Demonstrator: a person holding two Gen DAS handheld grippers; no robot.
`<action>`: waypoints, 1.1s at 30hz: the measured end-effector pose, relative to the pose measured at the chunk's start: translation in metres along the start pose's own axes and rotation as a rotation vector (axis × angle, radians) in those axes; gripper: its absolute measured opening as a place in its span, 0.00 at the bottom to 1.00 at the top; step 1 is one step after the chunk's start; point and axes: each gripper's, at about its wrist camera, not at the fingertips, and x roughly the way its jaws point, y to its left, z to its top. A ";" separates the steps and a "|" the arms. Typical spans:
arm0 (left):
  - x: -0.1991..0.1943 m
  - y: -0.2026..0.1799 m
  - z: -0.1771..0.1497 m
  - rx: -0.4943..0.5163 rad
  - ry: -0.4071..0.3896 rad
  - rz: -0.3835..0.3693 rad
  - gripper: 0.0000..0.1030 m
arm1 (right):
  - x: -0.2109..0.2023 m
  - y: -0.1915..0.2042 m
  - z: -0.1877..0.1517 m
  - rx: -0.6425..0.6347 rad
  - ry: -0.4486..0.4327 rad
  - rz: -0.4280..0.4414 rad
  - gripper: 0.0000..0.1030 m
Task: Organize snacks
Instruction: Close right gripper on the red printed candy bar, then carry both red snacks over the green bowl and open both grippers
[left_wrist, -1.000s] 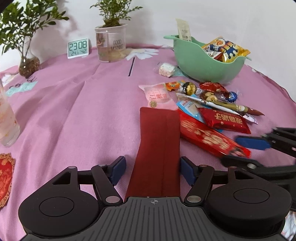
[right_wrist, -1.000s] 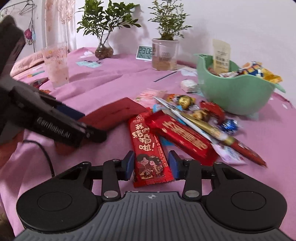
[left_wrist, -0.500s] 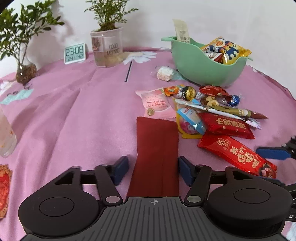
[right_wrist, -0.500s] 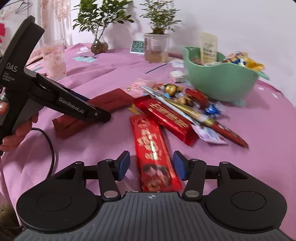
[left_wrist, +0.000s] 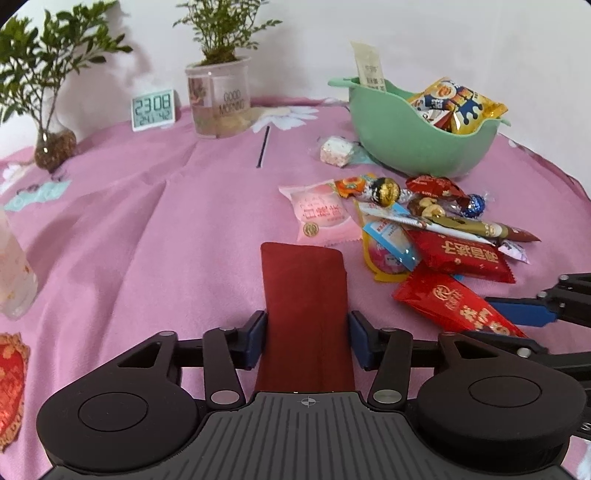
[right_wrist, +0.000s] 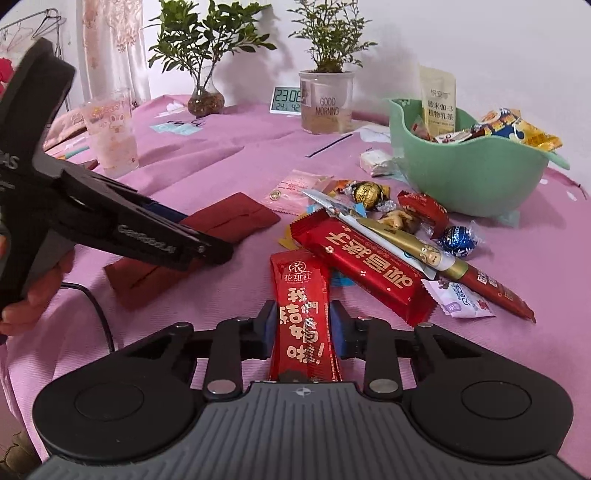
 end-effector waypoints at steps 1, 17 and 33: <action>0.000 0.002 0.000 -0.011 -0.002 -0.003 1.00 | -0.003 0.000 0.001 -0.001 -0.010 0.001 0.33; -0.055 0.012 0.042 -0.053 -0.199 -0.100 1.00 | -0.044 -0.054 0.053 0.206 -0.226 0.124 0.33; -0.048 0.007 0.072 -0.024 -0.211 -0.105 1.00 | 0.047 -0.130 0.146 0.305 -0.269 -0.055 0.37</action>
